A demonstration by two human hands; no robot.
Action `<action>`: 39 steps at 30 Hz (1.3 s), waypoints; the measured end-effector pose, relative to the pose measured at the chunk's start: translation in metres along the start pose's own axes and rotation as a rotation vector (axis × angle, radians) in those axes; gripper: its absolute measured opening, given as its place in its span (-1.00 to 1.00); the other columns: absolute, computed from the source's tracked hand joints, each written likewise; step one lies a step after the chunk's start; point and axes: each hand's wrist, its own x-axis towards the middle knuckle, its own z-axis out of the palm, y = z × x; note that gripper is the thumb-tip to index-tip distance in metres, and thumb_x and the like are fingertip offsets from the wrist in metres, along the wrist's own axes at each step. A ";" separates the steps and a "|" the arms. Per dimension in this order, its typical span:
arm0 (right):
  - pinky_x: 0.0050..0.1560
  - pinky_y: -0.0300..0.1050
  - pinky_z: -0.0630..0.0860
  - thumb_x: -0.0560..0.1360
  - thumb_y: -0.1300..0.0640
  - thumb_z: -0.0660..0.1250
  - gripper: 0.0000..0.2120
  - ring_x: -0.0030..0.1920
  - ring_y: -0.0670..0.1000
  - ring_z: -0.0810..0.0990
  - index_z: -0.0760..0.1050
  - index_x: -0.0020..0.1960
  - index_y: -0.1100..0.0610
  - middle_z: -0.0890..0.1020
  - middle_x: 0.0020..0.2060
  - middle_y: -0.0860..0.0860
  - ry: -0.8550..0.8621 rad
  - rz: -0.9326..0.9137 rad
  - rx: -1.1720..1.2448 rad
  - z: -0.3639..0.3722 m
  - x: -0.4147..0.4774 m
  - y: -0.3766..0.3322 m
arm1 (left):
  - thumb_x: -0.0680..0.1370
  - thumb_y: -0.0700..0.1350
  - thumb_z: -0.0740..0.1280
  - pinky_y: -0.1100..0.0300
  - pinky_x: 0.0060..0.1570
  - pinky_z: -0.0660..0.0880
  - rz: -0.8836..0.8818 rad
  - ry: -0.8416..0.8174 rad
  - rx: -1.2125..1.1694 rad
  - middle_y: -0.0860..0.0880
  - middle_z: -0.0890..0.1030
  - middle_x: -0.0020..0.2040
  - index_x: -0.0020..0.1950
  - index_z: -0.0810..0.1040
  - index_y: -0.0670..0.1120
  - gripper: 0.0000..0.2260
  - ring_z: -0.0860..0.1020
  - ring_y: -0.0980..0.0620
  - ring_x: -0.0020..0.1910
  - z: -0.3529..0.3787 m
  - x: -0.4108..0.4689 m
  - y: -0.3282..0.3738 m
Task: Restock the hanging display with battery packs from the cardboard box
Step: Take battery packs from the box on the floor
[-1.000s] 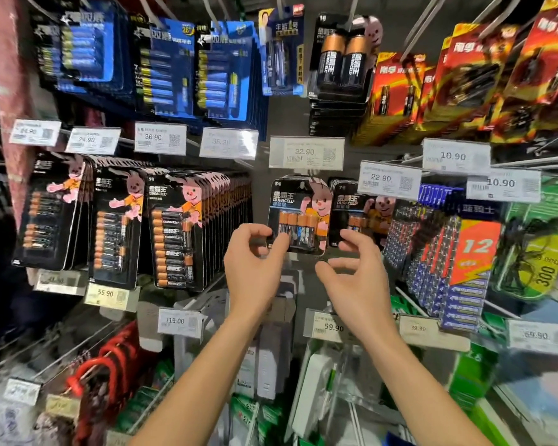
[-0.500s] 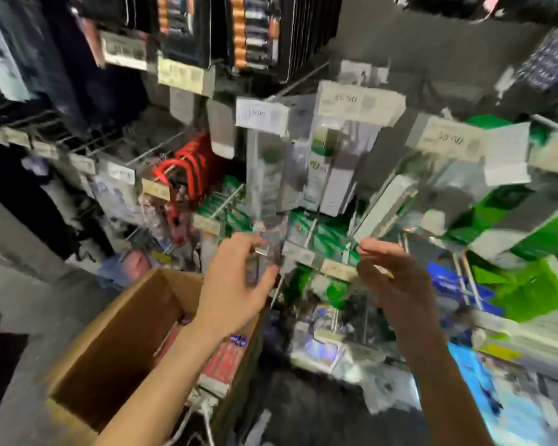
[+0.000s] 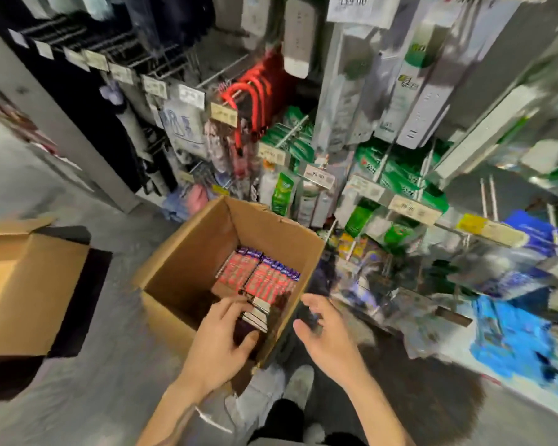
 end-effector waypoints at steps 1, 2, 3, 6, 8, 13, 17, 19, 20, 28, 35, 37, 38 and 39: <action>0.35 -0.12 0.42 0.55 0.09 0.39 -0.64 0.27 -0.19 0.47 0.42 0.28 -0.18 0.51 0.21 -0.18 -0.035 -0.013 -0.045 0.005 -0.005 0.001 | 0.49 0.10 0.37 0.22 0.32 0.33 -0.013 -0.002 -0.011 0.16 0.46 0.30 0.24 0.53 0.05 -0.65 0.44 0.11 0.30 0.001 -0.008 -0.002; 0.36 -0.12 0.40 0.57 0.08 0.37 -0.63 0.29 -0.18 0.45 0.41 0.32 -0.17 0.48 0.23 -0.19 -0.071 -0.016 -0.087 0.010 -0.011 0.002 | 0.50 0.07 0.40 0.26 0.32 0.31 -0.032 -0.013 -0.017 0.18 0.46 0.30 0.25 0.54 0.06 -0.66 0.43 0.15 0.30 0.001 -0.019 -0.004; 0.38 -0.12 0.37 0.58 0.06 0.36 -0.61 0.30 -0.17 0.42 0.40 0.36 -0.15 0.45 0.24 -0.19 -0.092 0.005 -0.115 0.014 -0.013 0.004 | 0.50 0.04 0.44 0.29 0.31 0.31 -0.044 -0.023 -0.032 0.19 0.46 0.30 0.25 0.54 0.06 -0.67 0.44 0.19 0.30 0.001 -0.024 -0.005; 0.39 -0.09 0.38 0.55 0.03 0.37 -0.59 0.32 -0.11 0.43 0.41 0.37 -0.12 0.45 0.23 -0.17 -0.087 0.006 -0.095 0.031 -0.033 0.010 | 0.50 -0.14 0.52 0.24 0.19 0.46 -0.175 0.064 -0.213 0.19 0.60 0.19 0.15 0.60 0.08 -0.73 0.58 0.17 0.13 -0.002 -0.049 -0.003; 0.38 -0.07 0.40 0.52 0.00 0.36 -0.59 0.32 -0.07 0.44 0.43 0.36 -0.09 0.47 0.21 -0.15 -0.084 0.007 -0.078 0.044 -0.047 0.018 | 0.53 -0.24 0.48 0.21 0.09 0.57 -0.362 0.101 -0.445 0.10 0.69 0.06 0.12 0.64 0.03 -0.77 0.65 0.02 0.05 -0.008 -0.064 0.001; 0.26 -0.26 0.46 0.52 0.03 0.36 -0.59 0.28 -0.03 0.48 0.46 0.36 -0.01 0.50 0.25 -0.05 -0.106 0.020 0.001 0.072 -0.091 0.030 | 0.56 -0.30 0.43 0.34 0.01 0.55 -0.471 0.142 -0.552 0.00 0.71 0.06 0.08 0.66 -0.07 -0.83 0.65 0.04 0.08 -0.014 -0.112 0.000; 0.34 -0.07 0.43 0.55 -0.04 0.32 -0.61 0.31 -0.10 0.44 0.39 0.37 -0.15 0.46 0.25 -0.18 -0.091 0.019 -0.003 0.081 -0.127 0.038 | 0.56 -0.29 0.43 0.37 -0.02 0.54 -0.491 0.107 -0.517 0.05 0.71 0.04 0.07 0.65 -0.03 -0.82 0.66 0.10 0.07 -0.009 -0.139 -0.005; 0.34 -0.10 0.43 0.57 -0.04 0.33 -0.60 0.31 -0.13 0.41 0.35 0.38 -0.19 0.43 0.26 -0.20 -0.051 0.009 -0.025 0.075 -0.136 0.041 | 0.56 -0.28 0.44 0.27 0.02 0.57 -0.447 0.064 -0.477 0.10 0.71 0.03 0.07 0.65 0.02 -0.80 0.66 0.08 0.06 -0.005 -0.141 -0.006; 0.33 -0.10 0.44 0.57 -0.02 0.34 -0.59 0.31 -0.11 0.42 0.35 0.38 -0.19 0.43 0.27 -0.19 -0.028 0.009 -0.031 0.071 -0.137 0.044 | 0.56 -0.28 0.44 0.21 0.04 0.58 -0.410 0.047 -0.452 0.14 0.70 0.03 0.08 0.65 0.03 -0.78 0.66 0.09 0.04 -0.004 -0.139 -0.004; 0.36 -0.09 0.43 0.52 -0.02 0.31 -0.57 0.28 -0.10 0.46 0.44 0.38 0.01 0.50 0.23 -0.09 0.057 -0.036 0.009 0.073 -0.093 0.021 | 0.56 -0.17 0.45 0.24 0.19 0.43 -0.096 -0.084 -0.132 0.14 0.62 0.11 0.14 0.60 0.04 -0.81 0.55 0.20 0.15 -0.011 -0.043 0.003; 0.42 -0.04 0.38 0.58 0.05 0.29 -0.55 0.38 -0.02 0.42 0.37 0.45 0.02 0.46 0.33 -0.03 0.015 0.055 -0.099 0.123 -0.019 0.003 | 0.54 0.03 0.36 0.06 0.30 0.46 -0.068 -0.478 0.225 0.00 0.58 0.20 0.25 0.56 -0.02 -0.70 0.52 0.03 0.22 -0.009 0.062 -0.065; 0.44 -0.03 0.35 0.60 0.07 0.26 -0.55 0.41 0.03 0.39 0.33 0.48 0.04 0.43 0.37 0.01 -0.024 0.129 -0.142 0.140 0.014 0.000 | 0.49 0.09 0.32 0.02 0.30 0.49 -0.096 -0.591 0.242 -0.02 0.61 0.24 0.28 0.56 0.01 -0.62 0.55 -0.02 0.26 0.003 0.096 -0.093; 0.44 -0.01 0.35 0.61 0.07 0.24 -0.54 0.43 0.06 0.38 0.32 0.49 0.06 0.43 0.38 0.03 -0.040 0.170 -0.165 0.150 0.031 0.001 | 0.49 0.08 0.32 0.03 0.27 0.51 -0.120 -0.642 0.258 -0.03 0.62 0.23 0.27 0.56 0.02 -0.63 0.57 -0.05 0.24 0.011 0.113 -0.109; 0.43 0.00 0.35 0.61 0.08 0.21 -0.54 0.43 0.10 0.38 0.31 0.50 0.07 0.42 0.39 0.06 -0.043 0.213 -0.191 0.160 0.049 0.004 | 0.49 0.06 0.32 0.04 0.24 0.53 -0.131 -0.682 0.281 -0.05 0.63 0.21 0.25 0.56 0.00 -0.65 0.58 -0.09 0.23 0.019 0.130 -0.122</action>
